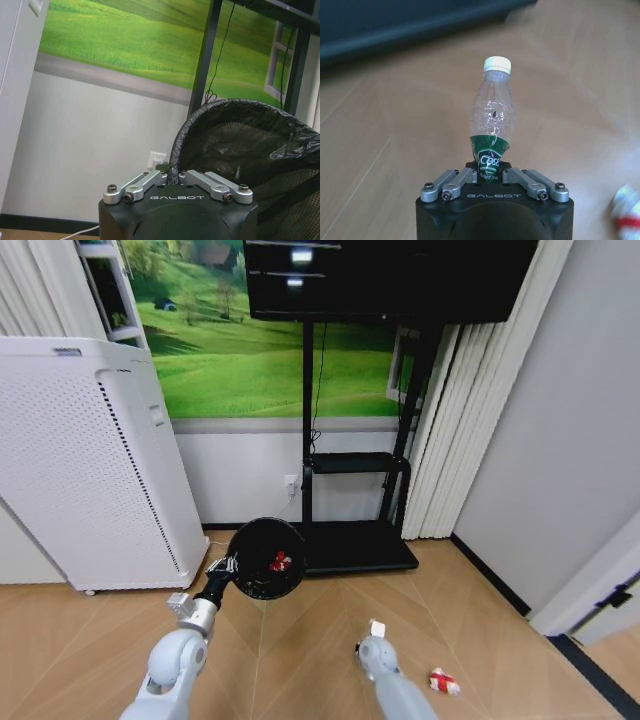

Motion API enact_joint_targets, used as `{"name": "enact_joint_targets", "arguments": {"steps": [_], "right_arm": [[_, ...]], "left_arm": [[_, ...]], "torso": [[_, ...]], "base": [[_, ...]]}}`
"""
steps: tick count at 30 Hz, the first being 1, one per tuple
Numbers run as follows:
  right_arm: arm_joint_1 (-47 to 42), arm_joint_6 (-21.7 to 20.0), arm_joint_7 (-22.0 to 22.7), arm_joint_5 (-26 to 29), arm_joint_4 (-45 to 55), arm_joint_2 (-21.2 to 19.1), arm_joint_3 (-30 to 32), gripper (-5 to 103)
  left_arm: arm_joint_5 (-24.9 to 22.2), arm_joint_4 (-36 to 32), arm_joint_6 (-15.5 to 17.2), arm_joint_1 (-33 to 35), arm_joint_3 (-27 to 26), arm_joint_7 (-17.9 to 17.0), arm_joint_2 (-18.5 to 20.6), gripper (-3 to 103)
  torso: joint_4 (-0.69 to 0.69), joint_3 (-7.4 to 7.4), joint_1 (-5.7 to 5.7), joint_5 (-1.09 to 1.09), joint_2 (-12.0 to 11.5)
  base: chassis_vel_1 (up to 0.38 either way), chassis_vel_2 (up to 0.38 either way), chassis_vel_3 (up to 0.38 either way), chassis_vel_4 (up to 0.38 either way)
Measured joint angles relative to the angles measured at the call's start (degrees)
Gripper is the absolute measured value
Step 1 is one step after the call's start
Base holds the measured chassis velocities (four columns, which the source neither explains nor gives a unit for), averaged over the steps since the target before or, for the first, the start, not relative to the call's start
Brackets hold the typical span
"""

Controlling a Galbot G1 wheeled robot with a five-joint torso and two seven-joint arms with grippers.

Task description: Pick up the trash bin and place the garbage on the floor into it.

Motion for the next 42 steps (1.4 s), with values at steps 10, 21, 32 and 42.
{"name": "enact_joint_targets", "arguments": {"steps": [10, 21, 32, 42], "right_arm": [[-2.0, 9.3, -8.0, -10.4, 12.1, -2.6, 9.4, 17], [-8.9, 15.5, -19.7, -18.6, 27.8, -3.4, 10.7, 17], [-15.4, 17.2, -35.0, -13.2, 41.8, -10.6, 1.9, 17], [-10.1, 20.2, -34.3, -8.8, 40.3, -20.9, -9.1, 17]], "left_arm": [[0.6, 4.2, -1.0, -0.9, -1.1, -2.0, -1.2, 3], [0.7, 16.0, -2.0, -3.7, -1.8, -5.2, -5.3, 3], [-0.1, 18.0, 0.3, -7.5, 6.0, -9.3, -7.3, 3], [0.8, 18.6, 0.3, -7.2, 9.4, -9.3, -7.0, 3]], "torso": [[0.0, -0.01, 0.0, 0.0, 0.0], [0.01, -0.01, 0.0, -0.05, 0.0], [0.0, -0.02, 0.0, -0.01, 0.0], [0.01, -0.01, 0.0, -0.02, 0.0]], "base": [[0.0, 0.0, 0.0, 0.0], [0.0, 0.0, 0.0, 0.0], [0.0, 0.0, 0.0, 0.0], [0.0, 0.0, 0.0, 0.0]]}}
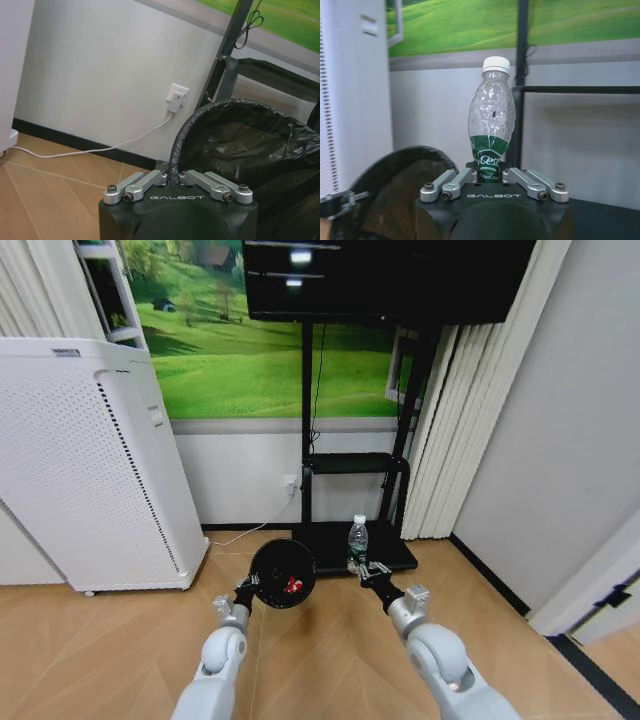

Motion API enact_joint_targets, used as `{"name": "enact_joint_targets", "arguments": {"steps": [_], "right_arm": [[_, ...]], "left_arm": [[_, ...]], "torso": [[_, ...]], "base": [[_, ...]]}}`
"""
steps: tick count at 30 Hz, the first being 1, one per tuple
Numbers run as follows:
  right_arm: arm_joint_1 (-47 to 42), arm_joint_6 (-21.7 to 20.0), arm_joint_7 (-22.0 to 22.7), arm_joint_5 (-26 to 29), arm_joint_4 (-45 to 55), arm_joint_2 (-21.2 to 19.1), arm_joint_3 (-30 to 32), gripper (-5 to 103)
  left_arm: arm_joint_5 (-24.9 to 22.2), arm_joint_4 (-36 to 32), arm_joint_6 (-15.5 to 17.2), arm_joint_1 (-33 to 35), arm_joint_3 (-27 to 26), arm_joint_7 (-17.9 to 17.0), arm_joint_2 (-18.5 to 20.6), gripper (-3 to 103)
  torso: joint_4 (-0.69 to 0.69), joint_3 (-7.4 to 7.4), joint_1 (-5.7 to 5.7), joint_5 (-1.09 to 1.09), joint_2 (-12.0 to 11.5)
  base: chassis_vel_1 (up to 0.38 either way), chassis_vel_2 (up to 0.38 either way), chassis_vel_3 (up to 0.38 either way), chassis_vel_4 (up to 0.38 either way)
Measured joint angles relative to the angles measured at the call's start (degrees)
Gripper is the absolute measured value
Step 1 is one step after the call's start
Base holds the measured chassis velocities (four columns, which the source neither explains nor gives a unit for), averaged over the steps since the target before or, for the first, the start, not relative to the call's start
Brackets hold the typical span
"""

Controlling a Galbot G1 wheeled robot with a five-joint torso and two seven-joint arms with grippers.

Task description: Pick up the trash bin and place the garbage on the floor into it.

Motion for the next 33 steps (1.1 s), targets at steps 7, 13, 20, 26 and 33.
{"name": "enact_joint_targets", "arguments": {"steps": [7, 13, 20, 26, 33], "right_arm": [[2.1, 3.1, -2.1, 0.0, -1.4, -5.0, -7.1, 17], [4.4, 2.9, -1.1, -0.8, -0.9, -4.1, -10.7, 17], [6.0, 0.9, 0.6, -4.2, -3.4, -1.1, -15.1, 17], [7.0, 0.5, 2.8, -5.7, -6.2, 1.5, -15.9, 33], [8.7, -0.6, 3.9, -5.8, -8.1, 3.1, -16.0, 60]], "left_arm": [[0.0, -0.3, 0.0, 0.8, 1.3, 0.2, 0.4, 3], [-0.1, 0.8, 0.1, 0.2, 3.7, -0.1, -0.4, 3], [2.2, 2.7, -0.5, -1.3, 6.1, -0.2, -2.5, 3], [2.0, 2.9, -0.5, -1.6, 6.8, -0.2, -2.5, 3], [1.5, 3.0, -0.5, -1.7, 6.2, 0.3, -2.4, 3]], "torso": [[0.0, 0.0, 0.0, 0.0, 0.0], [0.0, 0.0, 0.0, 0.0, 0.0], [-0.01, 0.0, 0.0, -0.01, 0.0], [0.0, 0.0, 0.0, 0.0, 0.0], [0.0, 0.0, 0.0, -0.01, 0.0]], "base": [[0.0, 0.0, 0.0, 0.0], [0.0, 0.0, 0.0, 0.0], [0.0, 0.0, 0.0, 0.0], [0.0, 0.0, 0.0, 0.0], [0.0, 0.0, 0.0, 0.0]]}}
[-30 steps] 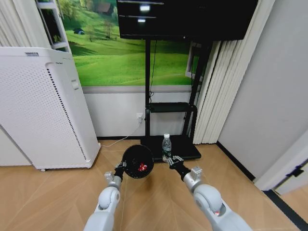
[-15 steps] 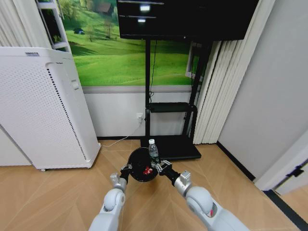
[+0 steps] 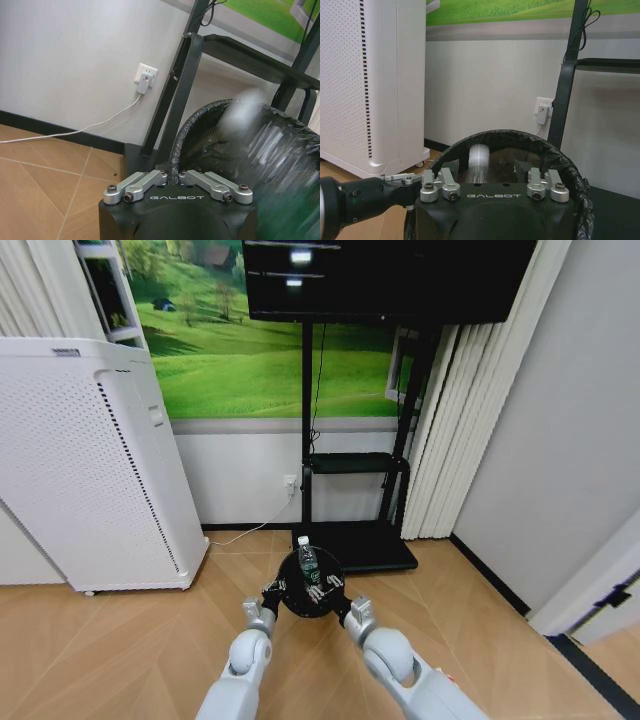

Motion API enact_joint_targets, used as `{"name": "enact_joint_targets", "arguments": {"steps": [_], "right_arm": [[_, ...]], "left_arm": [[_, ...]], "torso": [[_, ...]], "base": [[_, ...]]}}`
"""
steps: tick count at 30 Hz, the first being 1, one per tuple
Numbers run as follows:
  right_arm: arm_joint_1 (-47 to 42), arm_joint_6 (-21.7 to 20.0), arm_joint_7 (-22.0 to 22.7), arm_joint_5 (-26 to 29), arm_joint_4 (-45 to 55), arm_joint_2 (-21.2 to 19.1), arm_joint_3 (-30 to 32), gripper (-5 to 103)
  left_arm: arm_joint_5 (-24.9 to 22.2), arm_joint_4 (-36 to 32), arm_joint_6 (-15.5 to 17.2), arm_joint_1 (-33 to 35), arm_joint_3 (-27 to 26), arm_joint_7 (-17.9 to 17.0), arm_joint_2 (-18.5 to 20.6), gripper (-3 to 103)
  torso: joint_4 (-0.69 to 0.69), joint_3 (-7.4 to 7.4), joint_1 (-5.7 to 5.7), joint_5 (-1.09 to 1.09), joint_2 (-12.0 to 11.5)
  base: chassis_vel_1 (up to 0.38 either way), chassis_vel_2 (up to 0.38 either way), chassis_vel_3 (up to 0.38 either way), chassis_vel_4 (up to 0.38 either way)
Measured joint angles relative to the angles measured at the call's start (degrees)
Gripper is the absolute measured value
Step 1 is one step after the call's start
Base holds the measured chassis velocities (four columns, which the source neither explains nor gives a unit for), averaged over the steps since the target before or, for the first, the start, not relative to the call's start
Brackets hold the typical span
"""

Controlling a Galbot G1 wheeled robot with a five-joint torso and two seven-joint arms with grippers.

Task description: Pick up the trash bin and place the garbage on the floor into it.

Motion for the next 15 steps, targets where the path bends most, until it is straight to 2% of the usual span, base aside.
{"name": "enact_joint_targets", "arguments": {"steps": [1, 3, 4, 5, 6, 7, 8, 9, 10, 11, 12, 15], "right_arm": [[0.0, 0.0, 0.0, 0.0, 0.0, 0.0, 0.0, 60], [0.1, 0.0, 0.3, 0.2, -0.2, 0.5, 0.0, 71], [0.1, 0.0, 0.3, 0.2, -0.2, 0.5, 0.0, 71], [0.1, -0.1, 0.6, 0.5, -0.2, 0.6, 0.0, 76], [0.1, -0.5, 1.8, 1.7, 0.0, 1.2, 0.1, 82], [0.0, -1.0, 3.3, 3.3, 0.5, 2.2, 1.0, 82], [-0.2, -2.0, 5.0, 5.2, 1.3, 3.2, 2.6, 92], [-0.2, -2.0, 5.0, 5.2, 1.3, 3.2, 2.6, 92], [-0.5, -3.9, 8.3, 7.7, 2.8, 4.7, 6.3, 96], [-0.5, -3.9, 8.3, 7.7, 2.8, 4.7, 6.3, 96], [-0.7, -4.3, 10.0, 7.8, 3.1, 5.3, 8.8, 99], [-0.8, -4.3, 10.7, 7.6, 3.2, 5.5, 9.7, 99]], "left_arm": [[0.0, 0.0, 0.0, 0.0, 0.0, 0.0, 0.0, 3], [-0.2, -0.2, 0.0, 0.0, -0.3, 0.1, 0.2, 3], [-0.2, -0.2, 0.0, 0.0, -0.3, 0.1, 0.2, 3], [-0.3, -0.5, 0.1, 0.0, -0.4, 0.2, 0.3, 3], [-0.5, -0.9, 0.1, 0.1, -0.6, 0.2, 0.3, 3], [-0.5, -1.4, 0.1, 0.3, -0.8, 0.3, 0.3, 3], [-0.5, -1.8, 0.2, 0.5, -1.1, 0.3, 0.4, 3], [-0.5, -1.8, 0.2, 0.5, -1.1, 0.3, 0.4, 3], [-0.6, -2.9, 0.3, 1.0, -1.9, 0.3, 0.8, 3], [-0.6, -2.9, 0.3, 1.0, -1.9, 0.3, 0.8, 3], [-0.4, -3.8, 0.3, 1.6, -2.6, 0.3, 1.1, 3], [-0.3, -4.1, 0.3, 1.7, -2.8, 0.3, 1.2, 3]], "torso": [[0.0, 0.0, 0.0, 0.0, 0.0], [0.0, 0.0, 0.0, 0.0, 0.0], [0.0, 0.0, 0.0, 0.0, 0.0], [0.0, 0.0, 0.0, 0.0, 0.0], [0.0, 0.0, 0.0, 0.0, 0.0], [0.0, 0.0, 0.0, 0.01, 0.0], [0.0, 0.0, 0.0, 0.0, 0.0], [0.0, 0.0, 0.0, 0.0, 0.0], [0.0, 0.0, 0.0, 0.0, 0.0], [0.0, 0.0, 0.0, 0.0, 0.0], [0.0, 0.0, 0.0, -0.01, 0.0], [0.0, 0.0, 0.0, 0.0, 0.0]], "base": [[0.0, 0.0, 0.0, 0.0], [0.0, 0.0, 0.0, 0.0], [0.0, 0.0, 0.0, 0.0], [0.0, 0.0, 0.0, 0.0], [0.0, 0.0, 0.0, 0.0], [0.0, 0.0, 0.0, 0.0], [0.0, 0.0, 0.0, 0.0], [0.0, 0.0, 0.0, 0.0], [0.0, 0.0, 0.0, 0.0], [0.0, 0.0, 0.0, 0.0], [0.0, 0.0, 0.0, 0.0], [0.0, 0.0, 0.0, 0.0]]}}
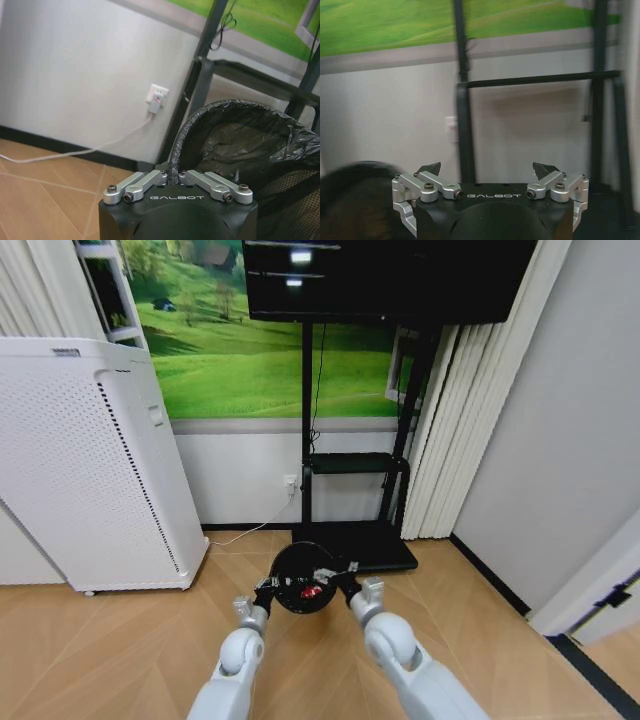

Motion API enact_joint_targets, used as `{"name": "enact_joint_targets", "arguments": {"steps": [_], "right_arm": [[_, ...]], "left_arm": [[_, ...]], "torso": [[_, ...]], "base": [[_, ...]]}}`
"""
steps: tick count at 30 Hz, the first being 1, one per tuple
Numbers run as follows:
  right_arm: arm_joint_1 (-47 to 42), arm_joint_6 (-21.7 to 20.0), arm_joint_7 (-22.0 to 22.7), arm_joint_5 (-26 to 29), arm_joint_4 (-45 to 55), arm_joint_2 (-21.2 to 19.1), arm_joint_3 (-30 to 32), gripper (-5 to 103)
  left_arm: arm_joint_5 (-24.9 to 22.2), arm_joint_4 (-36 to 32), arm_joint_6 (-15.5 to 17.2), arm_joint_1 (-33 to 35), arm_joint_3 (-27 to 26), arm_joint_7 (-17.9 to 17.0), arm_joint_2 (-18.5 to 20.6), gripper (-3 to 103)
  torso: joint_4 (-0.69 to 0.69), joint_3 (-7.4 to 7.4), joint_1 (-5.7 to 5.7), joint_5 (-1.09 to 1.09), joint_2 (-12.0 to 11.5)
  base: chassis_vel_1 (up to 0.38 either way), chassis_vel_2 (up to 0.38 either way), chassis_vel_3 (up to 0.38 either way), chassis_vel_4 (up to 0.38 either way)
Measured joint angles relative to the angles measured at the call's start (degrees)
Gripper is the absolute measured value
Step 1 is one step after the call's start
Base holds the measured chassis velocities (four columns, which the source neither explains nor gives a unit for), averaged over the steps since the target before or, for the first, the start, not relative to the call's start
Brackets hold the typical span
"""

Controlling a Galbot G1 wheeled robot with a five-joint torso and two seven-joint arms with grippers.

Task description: Pick up the trash bin and place the garbage on the floor into it.

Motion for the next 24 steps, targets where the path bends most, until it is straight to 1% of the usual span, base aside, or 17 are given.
{"name": "enact_joint_targets", "arguments": {"steps": [1, 4, 5, 6, 7, 8, 9, 10, 11, 12, 13, 15, 19, 24], "right_arm": [[0.0, 0.0, 0.0, 0.0, 0.0, 0.0, 0.0, 99], [-0.4, 0.0, 2.0, -1.2, -0.2, 0.3, 3.3, 100], [-0.4, 0.0, 2.0, -1.2, -0.2, 0.3, 3.3, 100], [-0.7, 0.0, 2.5, -2.4, -0.9, 0.5, 5.5, 100], [-0.7, 0.0, 2.5, -2.4, -0.9, 0.5, 5.5, 100], [-1.0, 0.1, 2.6, -4.5, -2.2, 0.4, 7.7, 100], [-1.0, 0.1, 2.6, -4.5, -2.2, 0.4, 7.7, 100], [-1.2, 0.9, 1.9, -7.7, -4.1, 0.4, 9.5, 100], [-1.2, 2.1, 0.1, -11.9, -7.0, 0.1, 11.6, 100], [-1.2, 2.1, 0.1, -11.9, -7.0, 0.1, 11.6, 100], [-1.3, 2.0, -1.8, -13.2, -9.4, -0.4, 12.7, 100], [-1.2, 0.4, -3.7, -12.0, -10.1, -0.5, 12.3, 100], [-0.9, 0.1, -4.1, -11.5, -10.0, -0.1, 11.4, 100], [-0.9, 0.0, -4.6, -10.7, -9.9, -0.2, 11.0, 100]], "left_arm": [[0.0, 0.0, 0.0, 0.0, 0.0, 0.0, 0.0, 3], [0.3, -1.6, 0.1, 0.9, -1.0, 0.1, 0.4, 3], [0.3, -1.6, 0.1, 0.9, -1.0, 0.1, 0.4, 3], [0.3, -3.0, 0.1, 1.6, -1.5, 0.1, 0.7, 3], [0.3, -3.0, 0.1, 1.6, -1.5, 0.1, 0.7, 3], [0.3, -4.5, 0.3, 2.2, -2.1, 0.1, 1.1, 3], [0.3, -4.5, 0.3, 2.2, -2.1, 0.1, 1.1, 3], [0.1, -6.0, 0.7, 2.8, -2.2, 0.0, 1.4, 3], [-0.2, -8.2, 1.1, 3.6, -2.6, -0.1, 2.1, 3], [-0.2, -8.2, 1.1, 3.6, -2.6, -0.1, 2.1, 3], [-0.4, -10.4, 1.3, 4.5, -3.3, -0.1, 3.0, 3], [-0.5, -11.4, 1.4, 5.2, -4.0, -0.1, 3.4, 3], [-0.4, -11.4, 1.4, 5.0, -3.8, -0.1, 3.1, 3], [-0.3, -11.1, 1.4, 4.8, -3.6, -0.1, 2.9, 3]], "torso": [[0.0, 0.0, 0.0, 0.0, 0.0], [0.0, 0.0, 0.0, 0.0, 0.0], [0.0, 0.0, 0.0, 0.0, 0.0], [0.01, 0.0, 0.0, 0.01, 0.0], [0.01, 0.0, 0.0, 0.01, 0.0], [-0.01, 0.0, 0.0, 0.01, 0.0], [-0.01, 0.0, 0.0, 0.01, 0.0], [0.0, 0.0, 0.0, 0.0, 0.0], [-0.01, 0.0, 0.0, 0.02, 0.0], [-0.01, 0.0, 0.0, 0.02, 0.0], [-0.01, 0.0, 0.0, 0.03, 0.0], [0.0, 0.0, 0.0, 0.01, 0.0], [0.01, 0.0, 0.0, 0.01, 0.0], [-0.01, 0.0, 0.0, 0.01, 0.0]], "base": [[0.0, 0.0, 0.0, 0.0], [0.0, 0.0, 0.0, 0.0], [0.0, 0.0, 0.0, 0.0], [0.0, 0.0, 0.0, 0.0], [0.0, 0.0, 0.0, 0.0], [0.0, 0.0, 0.0, 0.0], [0.0, 0.0, 0.0, 0.0], [0.0, 0.0, 0.0, 0.0], [0.0, 0.0, 0.0, 0.0], [0.0, 0.0, 0.0, 0.0], [0.0, 0.0, 0.0, 0.0], [0.0, 0.0, 0.0, 0.0], [-0.039, -0.024, 0.048, 0.036], [-0.12, -0.115, 0.127, 0.103]]}}
